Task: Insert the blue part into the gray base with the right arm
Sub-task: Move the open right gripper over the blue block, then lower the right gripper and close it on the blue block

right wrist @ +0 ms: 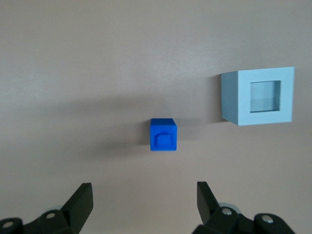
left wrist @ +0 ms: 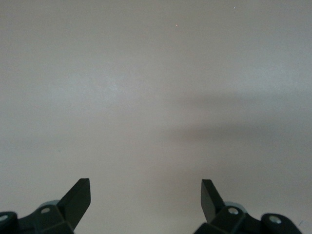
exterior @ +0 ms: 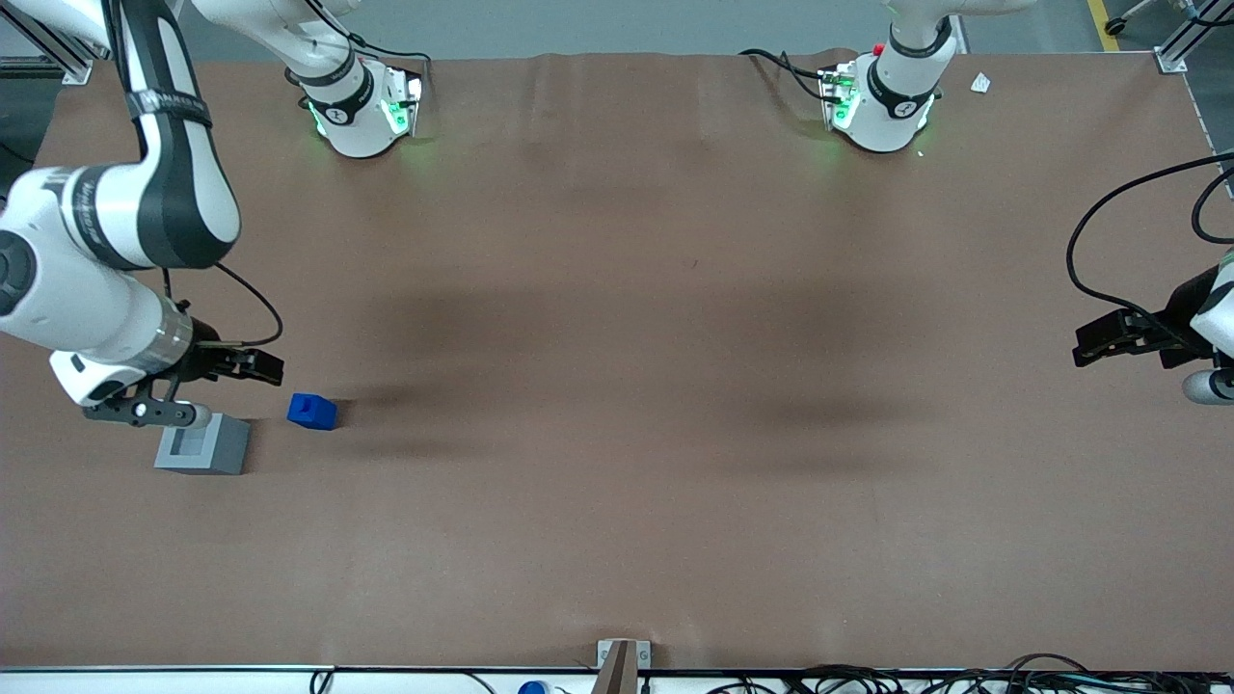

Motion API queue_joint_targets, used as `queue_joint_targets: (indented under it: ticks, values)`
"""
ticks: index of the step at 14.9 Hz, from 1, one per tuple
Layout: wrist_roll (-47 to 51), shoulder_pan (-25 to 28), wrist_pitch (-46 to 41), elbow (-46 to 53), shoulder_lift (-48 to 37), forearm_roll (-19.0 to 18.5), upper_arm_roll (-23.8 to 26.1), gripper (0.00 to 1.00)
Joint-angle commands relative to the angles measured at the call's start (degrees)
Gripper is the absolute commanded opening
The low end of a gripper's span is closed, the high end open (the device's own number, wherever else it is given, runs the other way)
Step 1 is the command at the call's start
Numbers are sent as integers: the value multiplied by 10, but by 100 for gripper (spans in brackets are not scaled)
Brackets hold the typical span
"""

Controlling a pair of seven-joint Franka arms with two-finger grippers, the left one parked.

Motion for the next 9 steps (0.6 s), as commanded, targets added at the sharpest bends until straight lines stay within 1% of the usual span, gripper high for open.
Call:
queue_joint_targets:
  ticks: [1, 5, 9]
  values:
    - [8, -3, 61, -53, 1, -7, 3, 95]
    - [4, -4, 123, -80, 34, -8, 2, 95]
    - [0, -8, 158, -83, 68, -9, 1, 95]
